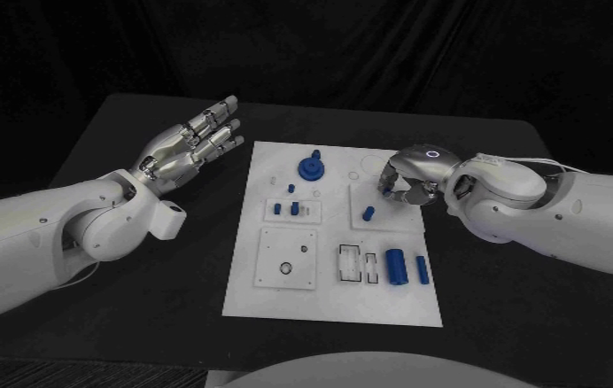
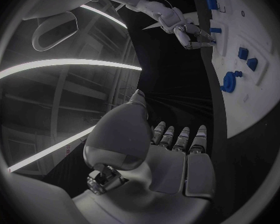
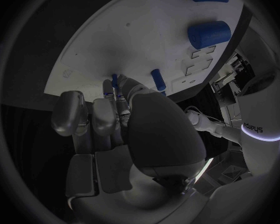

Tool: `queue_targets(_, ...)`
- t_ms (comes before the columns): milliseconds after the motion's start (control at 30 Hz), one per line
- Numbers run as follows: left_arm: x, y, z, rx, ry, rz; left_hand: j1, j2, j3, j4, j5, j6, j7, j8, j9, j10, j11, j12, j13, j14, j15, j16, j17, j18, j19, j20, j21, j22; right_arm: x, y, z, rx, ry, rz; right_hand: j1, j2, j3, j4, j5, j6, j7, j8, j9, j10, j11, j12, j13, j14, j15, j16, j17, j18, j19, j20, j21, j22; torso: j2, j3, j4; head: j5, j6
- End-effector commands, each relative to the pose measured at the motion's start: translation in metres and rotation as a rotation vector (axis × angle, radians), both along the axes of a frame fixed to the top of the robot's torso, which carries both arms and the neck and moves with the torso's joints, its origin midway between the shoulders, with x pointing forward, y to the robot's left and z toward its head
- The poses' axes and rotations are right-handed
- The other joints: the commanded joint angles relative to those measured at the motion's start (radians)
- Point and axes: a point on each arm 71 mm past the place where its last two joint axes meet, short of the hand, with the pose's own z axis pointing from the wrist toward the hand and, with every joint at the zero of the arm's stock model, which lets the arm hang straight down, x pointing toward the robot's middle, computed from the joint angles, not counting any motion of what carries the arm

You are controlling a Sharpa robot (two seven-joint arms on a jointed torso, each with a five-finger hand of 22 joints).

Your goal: Assemble the parts on the task board

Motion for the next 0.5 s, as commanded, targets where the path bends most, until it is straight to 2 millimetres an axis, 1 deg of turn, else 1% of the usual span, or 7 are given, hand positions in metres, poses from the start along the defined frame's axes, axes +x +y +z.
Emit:
queue_targets(33,-0.001,-0.003,-0.001,-0.01,0.015,-0.019,0.027,0.004,-0.012,0.0,0.023,0.0,0.012,0.006,0.001,0.0,0.008,-0.003,-0.001,0.0,0.012,-0.004,-0.001,0.011,0.003,0.013,0.008,0.01,-0.002,0.0,0.009,0.047,-0.058,0.002,-0.004,-0.002,0.004,0.002,-0.01,0.006,0.0,0.005,0.0,0.012,-0.004,-0.001,0.0,0.002,-0.003,0.005,0.001,0.005,0.005,-0.006,0.009,0.153,-0.001,-0.0013,0.0015,-0.001,-0.005)
queue_targets(67,-0.001,-0.003,-0.001,-0.009,0.016,-0.02,0.031,0.005,-0.014,0.0,0.026,0.002,0.015,0.007,0.002,0.0,0.007,-0.003,-0.001,0.0,0.014,-0.004,-0.001,0.011,0.004,0.014,0.009,0.013,-0.002,0.0,0.012,0.05,-0.067,0.002,-0.006,-0.003,0.004,0.002,-0.014,0.007,0.0,0.004,0.001,0.013,-0.004,-0.002,0.0,0.003,-0.003,0.005,0.001,0.005,0.005,-0.006,0.009,0.153,0.0,-0.002,0.0016,-0.001,-0.007)
queue_targets(200,0.0,-0.003,-0.002,-0.006,0.02,-0.021,0.043,0.013,-0.026,0.001,0.031,0.005,0.023,0.008,0.002,0.0,0.006,-0.003,-0.001,0.0,0.021,-0.004,-0.001,0.011,0.014,0.017,0.015,0.027,-0.001,0.001,0.026,0.066,-0.093,0.0,-0.01,-0.003,0.004,0.004,-0.022,0.008,-0.001,0.003,0.001,0.015,-0.004,-0.003,-0.001,0.004,-0.004,0.006,0.002,0.005,0.006,-0.006,0.012,0.154,-0.001,-0.0014,0.0003,0.001,-0.009)
queue_targets(300,0.0,-0.004,-0.002,-0.005,0.021,-0.02,0.043,0.014,-0.027,0.001,0.032,0.006,0.023,0.009,0.002,0.0,0.007,-0.003,-0.001,0.0,0.022,-0.004,-0.001,0.011,0.015,0.017,0.016,0.029,0.0,0.003,0.039,0.088,-0.105,-0.002,-0.01,-0.003,0.003,0.005,-0.023,0.008,-0.001,0.003,0.001,0.015,-0.004,-0.004,-0.001,0.004,-0.004,0.006,0.003,0.005,0.006,-0.007,0.013,0.154,0.0,-0.0022,0.0023,0.001,-0.008)
queue_targets(367,0.0,-0.004,-0.002,-0.003,0.022,-0.019,0.045,0.014,-0.028,0.001,0.033,0.006,0.023,0.009,0.002,0.0,0.008,-0.003,-0.001,0.0,0.022,-0.004,-0.001,0.011,0.016,0.017,0.016,0.029,0.0,0.005,0.046,0.099,-0.114,0.001,-0.011,-0.004,0.003,0.005,-0.025,0.008,-0.001,0.003,0.001,0.015,-0.004,-0.005,-0.001,0.004,-0.004,0.006,0.003,0.004,0.006,-0.007,0.014,0.154,0.0,-0.0024,0.0019,0.003,-0.01)
queue_targets(467,0.001,-0.004,-0.002,-0.002,0.023,-0.019,0.046,0.015,-0.029,0.001,0.034,0.007,0.023,0.009,0.003,0.0,0.009,-0.003,-0.001,0.0,0.023,-0.004,-0.001,0.011,0.017,0.017,0.017,0.029,-0.002,0.013,0.058,0.116,-0.127,0.019,-0.011,-0.004,0.004,0.005,-0.025,0.008,-0.001,0.003,0.001,0.015,-0.004,-0.005,-0.001,0.004,-0.004,0.006,0.003,0.004,0.006,-0.007,0.014,0.154,-0.001,-0.0012,0.0011,0.009,-0.013)
queue_targets(500,0.001,-0.004,-0.003,-0.001,0.023,-0.019,0.048,0.017,-0.03,0.0,0.037,0.007,0.024,0.009,0.003,0.0,0.011,-0.003,-0.001,0.0,0.024,-0.004,-0.001,0.011,0.017,0.017,0.017,0.029,-0.005,0.019,0.063,0.125,-0.13,0.036,-0.01,-0.003,0.004,0.005,-0.025,0.008,-0.002,0.002,0.001,0.014,-0.005,-0.005,-0.001,0.004,-0.004,0.005,0.002,0.004,0.006,-0.007,0.014,0.154,-0.001,-0.0012,0.0015,0.014,-0.017)
